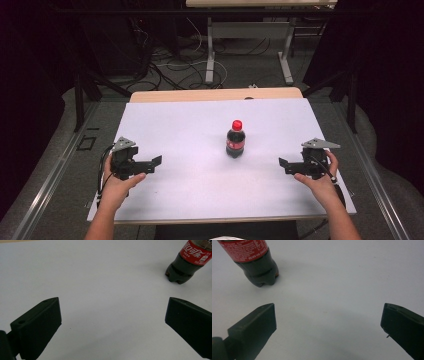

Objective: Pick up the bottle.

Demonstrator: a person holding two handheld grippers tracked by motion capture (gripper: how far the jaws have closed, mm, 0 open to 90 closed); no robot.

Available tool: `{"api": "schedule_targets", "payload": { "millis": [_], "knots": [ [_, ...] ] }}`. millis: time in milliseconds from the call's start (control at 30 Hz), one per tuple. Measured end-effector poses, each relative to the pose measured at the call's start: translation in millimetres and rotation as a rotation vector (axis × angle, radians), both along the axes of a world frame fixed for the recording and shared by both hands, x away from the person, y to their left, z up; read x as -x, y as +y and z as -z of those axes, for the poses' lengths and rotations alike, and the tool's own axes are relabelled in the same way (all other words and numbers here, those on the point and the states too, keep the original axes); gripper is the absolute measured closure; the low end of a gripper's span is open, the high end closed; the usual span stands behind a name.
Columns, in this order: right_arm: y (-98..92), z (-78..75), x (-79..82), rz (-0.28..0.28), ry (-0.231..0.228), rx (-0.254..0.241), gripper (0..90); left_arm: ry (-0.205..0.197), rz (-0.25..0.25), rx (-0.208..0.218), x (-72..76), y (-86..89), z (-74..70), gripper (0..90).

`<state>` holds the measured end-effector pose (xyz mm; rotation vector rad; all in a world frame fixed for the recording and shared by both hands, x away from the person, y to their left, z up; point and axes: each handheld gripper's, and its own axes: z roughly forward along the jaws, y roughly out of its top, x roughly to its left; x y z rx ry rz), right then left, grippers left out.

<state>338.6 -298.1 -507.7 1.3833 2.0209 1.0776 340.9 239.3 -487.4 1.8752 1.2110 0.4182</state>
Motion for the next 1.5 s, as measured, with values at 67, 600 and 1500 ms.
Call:
{"api": "schedule_targets", "payload": {
  "millis": [67,600,1500],
  "knots": [
    [1.4,0.9,0.1,-0.003,0.002,0.014,0.0,-0.010,-0.003,-0.003,-0.1,-0.8,0.9,0.6],
    [44.2,-3.5,-5.9,-0.169,-0.052,0.006,14.6,-0.023,0.041,-0.025,3.8,-11.2,0.0,0.3],
    [135.1,29.3,-75.4,-0.300,-0.045,-0.050,21.1,0.001,0.003,-0.035,1.9,-2.9,6.2,0.4]
  ]
}}
